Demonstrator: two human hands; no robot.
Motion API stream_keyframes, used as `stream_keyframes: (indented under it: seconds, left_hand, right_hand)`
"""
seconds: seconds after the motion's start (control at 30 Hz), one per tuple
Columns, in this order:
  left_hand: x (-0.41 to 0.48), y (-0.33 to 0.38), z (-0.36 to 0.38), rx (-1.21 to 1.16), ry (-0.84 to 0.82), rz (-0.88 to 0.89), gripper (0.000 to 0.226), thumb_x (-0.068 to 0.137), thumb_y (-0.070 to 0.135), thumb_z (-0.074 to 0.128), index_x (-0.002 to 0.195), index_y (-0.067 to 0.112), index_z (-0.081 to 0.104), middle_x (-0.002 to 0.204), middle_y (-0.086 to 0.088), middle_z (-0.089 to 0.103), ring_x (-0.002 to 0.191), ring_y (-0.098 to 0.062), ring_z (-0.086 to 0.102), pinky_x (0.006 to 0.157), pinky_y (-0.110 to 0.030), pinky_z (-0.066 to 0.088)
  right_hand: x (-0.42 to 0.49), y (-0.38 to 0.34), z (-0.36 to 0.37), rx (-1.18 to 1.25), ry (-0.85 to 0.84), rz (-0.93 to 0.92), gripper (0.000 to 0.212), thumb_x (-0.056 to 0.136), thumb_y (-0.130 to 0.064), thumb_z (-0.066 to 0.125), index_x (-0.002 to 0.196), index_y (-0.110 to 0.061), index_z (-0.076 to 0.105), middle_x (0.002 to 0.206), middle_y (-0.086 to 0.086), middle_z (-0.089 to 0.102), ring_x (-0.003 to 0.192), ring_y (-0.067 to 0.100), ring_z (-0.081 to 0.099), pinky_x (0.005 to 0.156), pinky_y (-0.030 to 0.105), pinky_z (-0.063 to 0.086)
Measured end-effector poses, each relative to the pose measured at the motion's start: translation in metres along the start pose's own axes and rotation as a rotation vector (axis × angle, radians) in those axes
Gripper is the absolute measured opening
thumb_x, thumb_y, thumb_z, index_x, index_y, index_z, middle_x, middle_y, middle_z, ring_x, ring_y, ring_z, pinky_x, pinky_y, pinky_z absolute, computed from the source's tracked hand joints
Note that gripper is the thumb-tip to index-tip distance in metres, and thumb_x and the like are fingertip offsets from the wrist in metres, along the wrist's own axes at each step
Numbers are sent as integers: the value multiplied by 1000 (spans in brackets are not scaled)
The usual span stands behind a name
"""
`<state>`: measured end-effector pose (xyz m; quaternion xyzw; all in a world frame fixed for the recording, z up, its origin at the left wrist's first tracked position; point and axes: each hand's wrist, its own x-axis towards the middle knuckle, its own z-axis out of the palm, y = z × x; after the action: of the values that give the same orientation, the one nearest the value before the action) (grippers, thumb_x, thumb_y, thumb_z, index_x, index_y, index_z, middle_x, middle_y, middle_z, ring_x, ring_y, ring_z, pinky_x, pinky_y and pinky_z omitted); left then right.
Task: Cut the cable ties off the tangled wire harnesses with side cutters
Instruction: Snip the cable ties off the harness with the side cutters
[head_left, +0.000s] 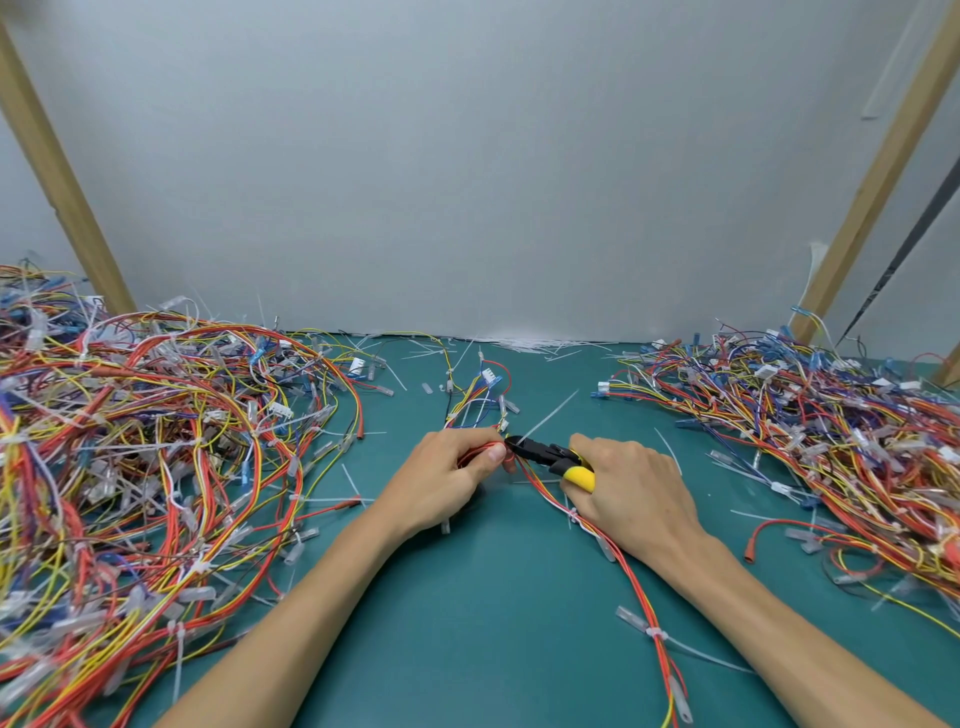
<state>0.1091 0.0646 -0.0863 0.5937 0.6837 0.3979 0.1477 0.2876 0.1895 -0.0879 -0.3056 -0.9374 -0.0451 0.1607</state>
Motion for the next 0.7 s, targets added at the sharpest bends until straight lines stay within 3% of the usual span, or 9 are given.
stream_keyframes:
  seconds: [0.1, 0.27, 0.43, 0.6, 0.7]
  left_hand:
    - [0, -2, 0, 8, -3, 3, 26, 102, 23, 47, 85, 27, 67, 60, 6, 41, 59, -9, 37, 57, -23, 27]
    - [0, -2, 1, -21, 5, 4, 27, 102, 25, 47, 83, 33, 65, 60, 8, 41, 58, -8, 37, 55, -20, 27]
    - [0, -2, 2, -37, 40, -8, 24, 101, 23, 49, 87, 25, 68, 56, 11, 42, 56, -7, 37, 55, -20, 28]
    - [0, 1, 4, -27, 319, -50, 20, 98, 22, 53, 87, 20, 69, 69, 4, 61, 69, -17, 54, 63, -29, 40]
    - [2, 0, 4, 104, 503, -43, 17, 92, 31, 54, 86, 22, 67, 77, 13, 59, 84, -14, 48, 77, -29, 32]
  right_hand:
    - [0, -1, 0, -4, 4, 7, 24, 87, -49, 50, 83, -29, 38, 69, -8, 48, 68, 22, 48, 55, 32, 30]
    - [-1, -1, 1, 8, 22, 25, 24, 87, -47, 50, 82, -29, 37, 68, -7, 47, 71, 25, 56, 54, 32, 29]
    - [1, 3, 2, 91, 110, 158, 22, 87, -40, 53, 79, -25, 38, 64, -7, 48, 67, 29, 53, 52, 32, 31]
    - [2, 13, 1, 403, 279, 336, 27, 88, -34, 58, 72, -20, 41, 54, -5, 47, 55, 24, 47, 46, 32, 30]
    - [2, 14, 1, 548, 353, 370, 29, 90, -34, 59, 70, -20, 43, 52, -2, 46, 53, 20, 46, 48, 35, 35]
